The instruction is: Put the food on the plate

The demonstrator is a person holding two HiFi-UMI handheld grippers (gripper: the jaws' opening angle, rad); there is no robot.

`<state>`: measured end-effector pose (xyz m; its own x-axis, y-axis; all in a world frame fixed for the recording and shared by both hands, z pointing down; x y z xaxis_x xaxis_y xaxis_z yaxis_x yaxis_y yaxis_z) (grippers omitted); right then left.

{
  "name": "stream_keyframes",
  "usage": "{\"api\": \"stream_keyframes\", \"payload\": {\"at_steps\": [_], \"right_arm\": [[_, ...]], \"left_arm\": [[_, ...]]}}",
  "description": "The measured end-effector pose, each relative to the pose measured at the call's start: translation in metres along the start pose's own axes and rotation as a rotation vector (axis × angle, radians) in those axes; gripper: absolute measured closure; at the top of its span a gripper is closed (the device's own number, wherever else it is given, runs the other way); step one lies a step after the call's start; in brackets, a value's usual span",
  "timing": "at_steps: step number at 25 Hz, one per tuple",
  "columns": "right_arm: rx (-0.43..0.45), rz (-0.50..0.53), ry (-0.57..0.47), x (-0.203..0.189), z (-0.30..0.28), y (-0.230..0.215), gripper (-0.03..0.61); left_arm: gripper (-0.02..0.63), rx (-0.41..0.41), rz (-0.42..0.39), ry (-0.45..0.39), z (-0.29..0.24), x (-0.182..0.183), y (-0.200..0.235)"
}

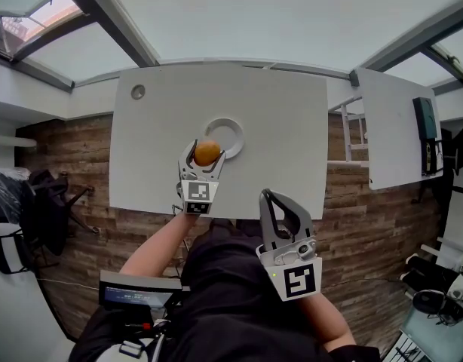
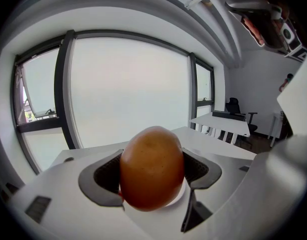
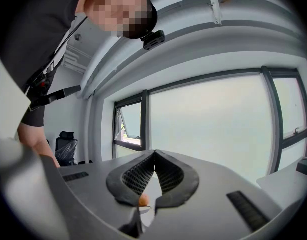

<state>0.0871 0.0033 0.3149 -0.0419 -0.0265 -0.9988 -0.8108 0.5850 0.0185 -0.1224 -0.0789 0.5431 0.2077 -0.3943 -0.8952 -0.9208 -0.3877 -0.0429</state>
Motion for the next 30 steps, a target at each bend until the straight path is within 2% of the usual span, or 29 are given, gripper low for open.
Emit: {"api": "stream_keyframes", "payload": {"at_steps": [10,20,30], "right_arm": [[-0.007,0.056,0.018,0.001,0.004,0.004,0.571],[-0.061,0.046,0.037,-0.003,0.013,-0.006,0.571],[-0.055,0.025,0.045,-0.007,0.009,-0.006,0.571]], "left_arm": [[0.278,-0.031,0.005,0.061,-0.016,-0.017,0.003],[0.278,-0.055,0.025,0.108,-0.034,-0.025,-0.001],[0.278,-0.079,0.035,0.152,-0.048,-0.035,0.002]]}}
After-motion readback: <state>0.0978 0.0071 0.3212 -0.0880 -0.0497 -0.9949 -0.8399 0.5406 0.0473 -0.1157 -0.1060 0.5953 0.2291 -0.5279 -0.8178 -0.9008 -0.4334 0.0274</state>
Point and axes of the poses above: the fingertips, and each gripper's own axes: z backward along the fingers, y to its left, x out of its top, the point moved 10 cm from there along z, backward along the fingers, and after that the axes turned 2 degrees about -x, right-handed, at the moved point
